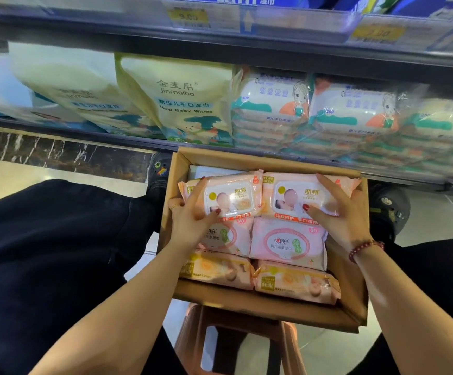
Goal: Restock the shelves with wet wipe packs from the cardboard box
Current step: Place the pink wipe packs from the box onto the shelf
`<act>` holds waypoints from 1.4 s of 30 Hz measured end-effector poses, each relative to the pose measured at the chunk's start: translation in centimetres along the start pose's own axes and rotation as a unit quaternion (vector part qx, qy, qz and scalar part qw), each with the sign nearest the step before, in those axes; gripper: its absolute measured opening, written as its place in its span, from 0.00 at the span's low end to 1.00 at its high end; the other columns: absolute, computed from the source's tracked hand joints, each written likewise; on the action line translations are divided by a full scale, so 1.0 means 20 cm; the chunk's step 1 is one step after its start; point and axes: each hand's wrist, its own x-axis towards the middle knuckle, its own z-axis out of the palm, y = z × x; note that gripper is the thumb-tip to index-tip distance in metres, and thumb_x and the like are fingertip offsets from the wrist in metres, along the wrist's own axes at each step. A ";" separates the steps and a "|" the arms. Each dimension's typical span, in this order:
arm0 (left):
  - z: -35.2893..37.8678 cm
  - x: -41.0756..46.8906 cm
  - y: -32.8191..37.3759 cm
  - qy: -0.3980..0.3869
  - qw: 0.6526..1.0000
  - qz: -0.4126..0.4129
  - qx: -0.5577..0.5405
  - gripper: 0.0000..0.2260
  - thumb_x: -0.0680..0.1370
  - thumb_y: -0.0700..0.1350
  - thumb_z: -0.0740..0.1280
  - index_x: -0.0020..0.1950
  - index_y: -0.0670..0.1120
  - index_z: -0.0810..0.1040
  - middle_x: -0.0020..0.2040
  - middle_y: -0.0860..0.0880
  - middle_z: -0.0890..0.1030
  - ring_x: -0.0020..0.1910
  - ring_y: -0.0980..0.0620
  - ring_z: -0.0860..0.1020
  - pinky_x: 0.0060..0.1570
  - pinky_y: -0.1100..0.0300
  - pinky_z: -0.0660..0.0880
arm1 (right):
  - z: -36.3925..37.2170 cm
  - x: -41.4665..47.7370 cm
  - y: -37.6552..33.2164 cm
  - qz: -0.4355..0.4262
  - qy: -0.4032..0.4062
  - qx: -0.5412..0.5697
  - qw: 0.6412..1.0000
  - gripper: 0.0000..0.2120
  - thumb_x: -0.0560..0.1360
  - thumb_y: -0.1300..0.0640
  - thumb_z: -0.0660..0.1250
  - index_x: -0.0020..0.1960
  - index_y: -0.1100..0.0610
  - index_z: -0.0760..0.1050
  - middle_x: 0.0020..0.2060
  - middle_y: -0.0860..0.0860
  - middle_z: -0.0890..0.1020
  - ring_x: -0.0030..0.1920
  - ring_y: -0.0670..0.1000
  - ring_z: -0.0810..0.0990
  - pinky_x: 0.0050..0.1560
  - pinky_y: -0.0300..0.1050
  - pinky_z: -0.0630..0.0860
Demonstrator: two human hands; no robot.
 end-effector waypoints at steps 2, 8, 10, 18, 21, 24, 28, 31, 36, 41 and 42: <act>-0.01 0.01 0.01 -0.010 0.999 -0.001 -0.036 0.37 0.70 0.57 0.74 0.72 0.71 0.57 0.69 0.47 0.62 0.66 0.53 0.61 0.67 0.52 0.67 | -0.01 0.00 -0.01 0.000 -0.006 0.004 1.000 0.31 0.67 0.56 0.77 0.68 0.44 0.71 0.61 0.48 0.58 0.61 0.43 0.60 0.64 0.34 0.59; -0.07 0.06 -0.01 -0.112 0.971 -0.048 -0.205 0.42 0.67 0.50 0.78 0.72 0.70 0.58 0.67 0.54 0.75 0.65 0.49 0.75 0.64 0.43 0.73 | -0.05 0.01 -0.01 0.023 -0.047 0.019 0.998 0.33 0.69 0.57 0.75 0.70 0.43 0.68 0.64 0.47 0.57 0.65 0.44 0.59 0.63 0.31 0.56; -0.07 0.07 0.01 -0.122 0.975 -0.039 -0.183 0.42 0.66 0.50 0.76 0.71 0.72 0.57 0.67 0.54 0.75 0.65 0.50 0.75 0.64 0.45 0.73 | -0.05 0.02 -0.01 0.024 -0.051 0.005 0.998 0.33 0.69 0.56 0.75 0.70 0.43 0.68 0.68 0.51 0.57 0.71 0.49 0.58 0.64 0.33 0.54; -0.04 0.11 0.02 -0.113 0.990 -0.009 -0.088 0.40 0.62 0.66 0.75 0.69 0.74 0.60 0.69 0.47 0.69 0.69 0.45 0.68 0.63 0.42 0.72 | -0.06 -0.01 -0.04 0.029 -0.064 0.006 0.998 0.31 0.70 0.57 0.74 0.70 0.44 0.68 0.62 0.47 0.56 0.60 0.43 0.58 0.61 0.33 0.58; -0.04 0.11 0.02 -0.090 0.992 0.006 -0.088 0.35 0.64 0.63 0.74 0.68 0.74 0.63 0.67 0.47 0.72 0.68 0.44 0.69 0.62 0.43 0.74 | -0.04 -0.02 -0.02 0.017 -0.050 0.017 0.998 0.30 0.70 0.59 0.74 0.69 0.46 0.69 0.60 0.44 0.56 0.61 0.42 0.58 0.64 0.34 0.59; -0.06 0.07 0.07 -0.053 0.996 0.022 -0.067 0.31 0.66 0.60 0.73 0.66 0.74 0.66 0.65 0.48 0.71 0.68 0.47 0.67 0.62 0.47 0.74 | -0.02 -0.01 0.00 0.011 -0.020 0.023 0.999 0.30 0.67 0.61 0.76 0.66 0.48 0.73 0.60 0.47 0.58 0.61 0.45 0.60 0.64 0.35 0.61; -0.08 0.00 0.12 -0.007 0.997 0.075 -0.023 0.27 0.71 0.48 0.75 0.66 0.64 0.71 0.60 0.59 0.74 0.66 0.53 0.66 0.62 0.62 0.70 | 0.00 -0.02 -0.01 -0.011 0.010 0.002 1.000 0.29 0.65 0.60 0.78 0.64 0.48 0.76 0.61 0.51 0.61 0.62 0.48 0.64 0.65 0.36 0.60; -0.10 -0.06 0.18 0.032 0.995 0.098 -0.004 0.27 0.71 0.43 0.76 0.69 0.50 0.73 0.55 0.64 0.69 0.57 0.61 0.66 0.47 0.85 0.62 | -0.02 -0.07 -0.03 -0.012 0.016 0.007 1.000 0.28 0.65 0.56 0.78 0.61 0.42 0.75 0.63 0.51 0.61 0.65 0.51 0.64 0.67 0.39 0.62; -0.21 -0.21 0.26 0.057 0.994 0.081 -0.040 0.27 0.71 0.47 0.75 0.68 0.58 0.71 0.57 0.50 0.70 0.54 0.65 0.71 0.47 0.79 0.69 | -0.18 -0.17 -0.14 -0.038 0.004 0.063 0.997 0.27 0.66 0.58 0.78 0.60 0.40 0.74 0.54 0.54 0.64 0.55 0.50 0.65 0.65 0.41 0.64; -0.37 -0.36 0.41 0.079 0.984 0.147 -0.064 0.28 0.67 0.57 0.76 0.65 0.65 0.72 0.61 0.49 0.75 0.59 0.53 0.73 0.55 0.60 0.75 | -0.44 -0.29 -0.34 -0.123 0.008 0.057 0.991 0.28 0.63 0.52 0.79 0.59 0.37 0.74 0.56 0.52 0.68 0.59 0.50 0.66 0.66 0.45 0.66; -0.41 -0.40 0.45 0.081 0.981 0.158 -0.075 0.27 0.68 0.55 0.76 0.65 0.63 0.72 0.61 0.48 0.76 0.57 0.54 0.75 0.53 0.60 0.78 | -0.51 -0.32 -0.39 -0.139 0.012 0.060 0.988 0.28 0.63 0.52 0.78 0.60 0.38 0.74 0.58 0.53 0.68 0.59 0.49 0.66 0.66 0.43 0.66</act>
